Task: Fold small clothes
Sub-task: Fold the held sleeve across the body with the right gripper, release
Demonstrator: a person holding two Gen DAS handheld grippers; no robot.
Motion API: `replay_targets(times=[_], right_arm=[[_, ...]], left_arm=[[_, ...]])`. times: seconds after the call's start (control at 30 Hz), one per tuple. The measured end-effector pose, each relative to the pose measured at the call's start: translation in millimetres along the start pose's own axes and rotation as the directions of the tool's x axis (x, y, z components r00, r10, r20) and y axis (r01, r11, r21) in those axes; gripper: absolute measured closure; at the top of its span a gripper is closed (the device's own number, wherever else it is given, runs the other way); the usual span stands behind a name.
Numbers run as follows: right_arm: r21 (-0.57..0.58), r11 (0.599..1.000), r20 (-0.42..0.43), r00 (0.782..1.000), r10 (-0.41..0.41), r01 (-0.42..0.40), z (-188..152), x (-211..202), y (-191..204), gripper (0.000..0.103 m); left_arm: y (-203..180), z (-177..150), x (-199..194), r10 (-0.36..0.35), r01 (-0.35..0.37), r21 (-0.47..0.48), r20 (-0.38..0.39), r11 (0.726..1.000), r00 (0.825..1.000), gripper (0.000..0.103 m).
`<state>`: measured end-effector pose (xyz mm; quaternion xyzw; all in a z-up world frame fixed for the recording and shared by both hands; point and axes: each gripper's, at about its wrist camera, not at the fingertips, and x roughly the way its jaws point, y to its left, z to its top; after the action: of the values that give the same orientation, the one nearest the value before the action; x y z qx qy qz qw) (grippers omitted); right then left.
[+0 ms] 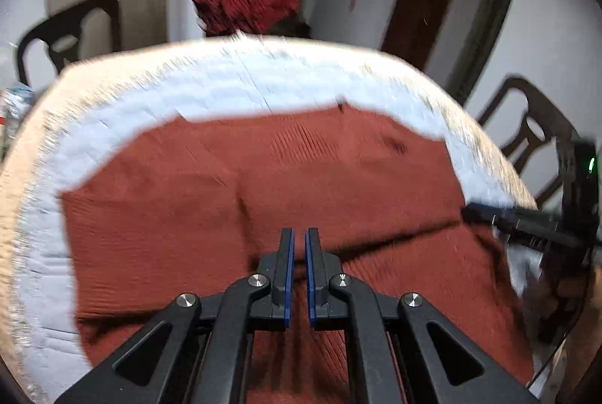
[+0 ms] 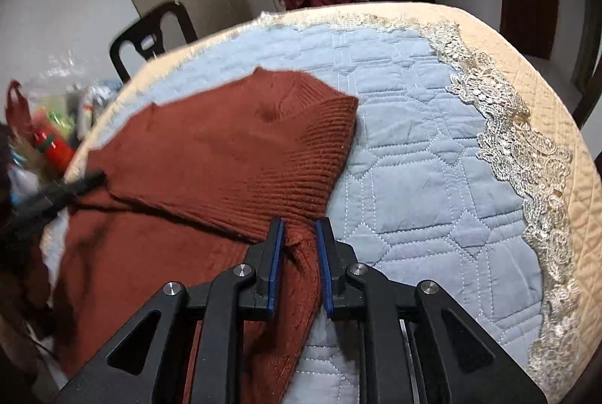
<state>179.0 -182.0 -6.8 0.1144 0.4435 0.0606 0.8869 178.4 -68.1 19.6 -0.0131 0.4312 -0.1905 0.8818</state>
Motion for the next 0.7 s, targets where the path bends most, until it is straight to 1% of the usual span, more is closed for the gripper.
replay_targets(times=[0.03,0.07,0.1,0.17,0.23,0.33,0.37,0.43,0.57,0.63,0.67,0.7], right_arm=[[0.006,1.000,0.000,1.000,-0.001,0.001,0.3,-1.6,-1.4,0.087],[0.005,1.000,0.003,1.000,-0.004,0.004,0.2,-3.2,-0.2,0.087],[-0.003,1.000,0.006,1.000,-0.011,0.011,0.2,-5.8,2.5,0.087],[-0.018,1.000,0.019,1.000,-0.016,0.017,-1.3,-12.6,5.8,0.087],[-0.019,1.000,0.032,0.999,-0.009,0.009,-3.3,-20.0,8.6,0.084],[-0.022,1.000,0.046,0.999,0.009,-0.008,-9.3,-32.4,11.9,0.084],[-0.027,0.999,0.048,0.999,0.019,-0.018,-11.9,-36.0,13.6,0.084],[-0.041,0.999,0.045,0.999,0.028,-0.026,-16.8,-38.9,18.9,0.084],[-0.068,0.997,0.043,0.999,0.031,-0.028,-24.1,-44.0,30.0,0.084],[-0.075,0.997,0.045,0.998,0.041,-0.037,-28.5,-48.1,34.3,0.083],[-0.079,0.996,0.046,0.998,0.048,-0.044,-31.2,-50.7,37.1,0.080],[-0.086,0.995,0.048,0.997,0.056,-0.052,-34.0,-53.5,40.2,0.075]], left_arm=[[1.7,-3.4,6.9,-0.001,0.000,-0.006,-0.014,1.000,1.000,0.095],[2.9,-4.7,5.5,-0.007,0.007,-0.005,0.009,1.000,1.000,0.095],[3.8,-4.7,3.2,-0.008,0.008,-0.009,0.003,1.000,1.000,0.095],[5.8,-5.3,-6.0,-0.011,0.011,-0.020,0.008,1.000,1.000,0.095],[7.5,-10.1,-18.1,0.007,-0.007,-0.006,0.030,1.000,1.000,0.095],[16.0,-20.7,-35.2,0.021,-0.020,-0.013,0.044,1.000,0.999,0.086],[18.7,-24.4,-39.6,0.037,-0.036,-0.015,0.047,0.999,0.998,0.083],[22.7,-28.8,-45.8,0.077,-0.076,-0.013,0.061,0.997,0.995,0.082],[26.6,-36.3,-55.6,0.130,-0.128,-0.032,0.065,0.991,0.989,0.081],[26.4,-41.5,-63.4,0.151,-0.149,-0.038,0.075,0.988,0.986,0.073],[25.7,-44.4,-66.7,0.158,-0.155,-0.043,0.080,0.987,0.984,0.067],[25.7,-47.3,-71.1,0.162,-0.159,-0.049,0.087,0.986,0.983,0.064]])
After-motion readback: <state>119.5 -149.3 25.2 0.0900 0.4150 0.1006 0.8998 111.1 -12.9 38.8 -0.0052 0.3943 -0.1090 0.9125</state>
